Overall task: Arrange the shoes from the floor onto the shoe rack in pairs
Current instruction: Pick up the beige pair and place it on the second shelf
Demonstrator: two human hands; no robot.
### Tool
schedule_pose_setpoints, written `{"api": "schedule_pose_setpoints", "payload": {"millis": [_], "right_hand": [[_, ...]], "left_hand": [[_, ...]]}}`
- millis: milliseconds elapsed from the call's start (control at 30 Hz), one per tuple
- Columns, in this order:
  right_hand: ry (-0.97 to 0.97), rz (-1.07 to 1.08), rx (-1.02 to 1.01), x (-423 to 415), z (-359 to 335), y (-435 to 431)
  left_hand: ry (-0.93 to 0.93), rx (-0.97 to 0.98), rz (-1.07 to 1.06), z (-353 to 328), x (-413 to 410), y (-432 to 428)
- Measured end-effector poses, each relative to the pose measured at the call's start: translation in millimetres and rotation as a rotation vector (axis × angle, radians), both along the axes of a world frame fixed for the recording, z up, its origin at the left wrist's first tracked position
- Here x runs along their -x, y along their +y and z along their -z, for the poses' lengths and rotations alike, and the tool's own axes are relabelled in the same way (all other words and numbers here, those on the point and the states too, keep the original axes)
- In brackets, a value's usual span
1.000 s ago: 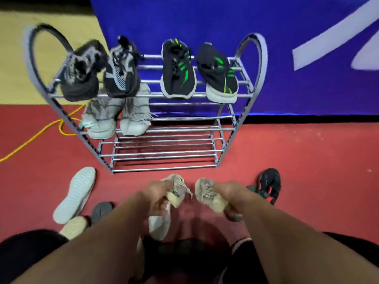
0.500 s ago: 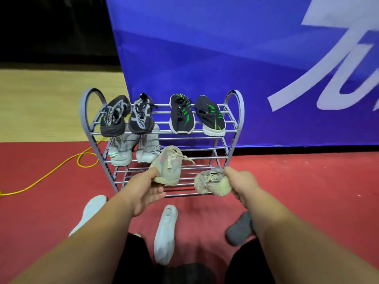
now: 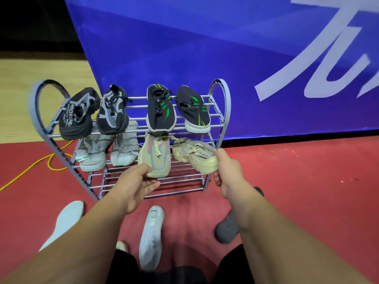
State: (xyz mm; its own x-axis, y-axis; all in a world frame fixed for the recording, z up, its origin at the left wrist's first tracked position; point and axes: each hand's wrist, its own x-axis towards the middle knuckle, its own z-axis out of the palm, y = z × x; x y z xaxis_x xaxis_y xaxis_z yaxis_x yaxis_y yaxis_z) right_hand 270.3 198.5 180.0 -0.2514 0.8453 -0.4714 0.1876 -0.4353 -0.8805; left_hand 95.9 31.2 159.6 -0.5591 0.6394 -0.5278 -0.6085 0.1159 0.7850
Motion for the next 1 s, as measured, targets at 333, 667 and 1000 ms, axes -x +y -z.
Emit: {"api": "schedule_pose_setpoints", "payload": {"millis": [333,667,1000], "right_hand": [[0.084,-0.075,0.084,51,42,27],[0.108,-0.055,0.359,87,100,43],[0.113,0.013,0.285,98,106,62]], "left_hand": [[-0.033,0.021,0.017,31,18,32],[-0.014,0.056,0.041,53,44,41],[0.005,-0.072,0.055,69,50,93]]}}
